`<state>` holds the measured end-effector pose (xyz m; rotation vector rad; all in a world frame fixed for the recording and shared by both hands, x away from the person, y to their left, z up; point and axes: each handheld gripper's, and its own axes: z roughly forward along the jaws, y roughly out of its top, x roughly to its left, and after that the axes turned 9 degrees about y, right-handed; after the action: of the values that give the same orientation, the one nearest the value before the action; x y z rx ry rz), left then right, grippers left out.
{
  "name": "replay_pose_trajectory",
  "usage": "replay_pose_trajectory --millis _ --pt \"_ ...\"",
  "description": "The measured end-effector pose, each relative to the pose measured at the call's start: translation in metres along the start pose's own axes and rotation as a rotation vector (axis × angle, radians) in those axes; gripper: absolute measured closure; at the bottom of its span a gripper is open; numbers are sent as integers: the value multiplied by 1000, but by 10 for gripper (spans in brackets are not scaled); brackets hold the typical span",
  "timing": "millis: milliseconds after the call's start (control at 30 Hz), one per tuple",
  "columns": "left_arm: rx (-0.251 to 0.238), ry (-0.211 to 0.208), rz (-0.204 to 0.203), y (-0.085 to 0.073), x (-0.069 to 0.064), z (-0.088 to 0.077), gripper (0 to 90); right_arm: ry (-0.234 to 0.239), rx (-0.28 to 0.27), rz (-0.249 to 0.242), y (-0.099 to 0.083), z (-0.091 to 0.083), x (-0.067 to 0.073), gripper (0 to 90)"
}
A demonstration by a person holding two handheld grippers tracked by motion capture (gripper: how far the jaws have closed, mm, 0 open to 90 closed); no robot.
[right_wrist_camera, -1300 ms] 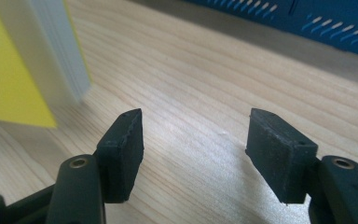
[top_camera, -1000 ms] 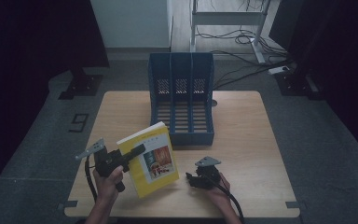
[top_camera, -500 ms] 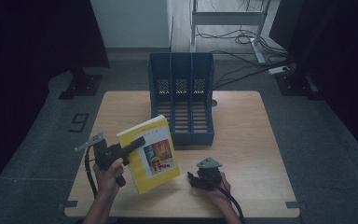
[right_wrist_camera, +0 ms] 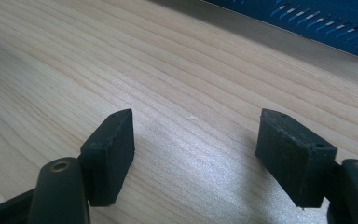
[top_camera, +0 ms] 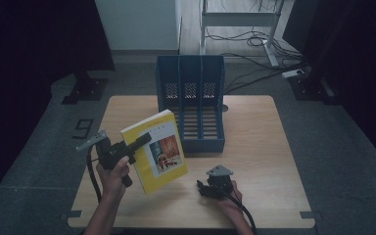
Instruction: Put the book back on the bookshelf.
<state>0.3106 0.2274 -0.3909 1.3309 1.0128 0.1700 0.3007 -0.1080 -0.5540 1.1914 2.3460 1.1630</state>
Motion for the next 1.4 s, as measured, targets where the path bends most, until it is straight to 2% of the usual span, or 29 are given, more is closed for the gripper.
replay_pose_trajectory --millis 100,300,500,600,833,1033,1300,1400 --pt "-3 11 1 2 1 2 736 0 0 0 0 0 0 272" --pt "-14 46 46 7 -3 2 737 -1 0 1 0 0 0 270" --pt "-37 64 56 15 -3 3 739 -2 1 2 0 0 0 264" --pt "-42 81 83 21 -5 4 738 -8 0 7 0 0 0 262" --pt "-63 85 81 34 -7 9 739 -8 0 7 0 0 0 262" --pt "-72 115 104 47 -11 14 739 -7 0 4 0 0 -1 257" --pt "-103 143 101 55 -6 23 740 -6 0 2 0 1 -1 256" --pt "-101 155 102 58 -4 28 740 -6 0 2 0 1 -1 256"
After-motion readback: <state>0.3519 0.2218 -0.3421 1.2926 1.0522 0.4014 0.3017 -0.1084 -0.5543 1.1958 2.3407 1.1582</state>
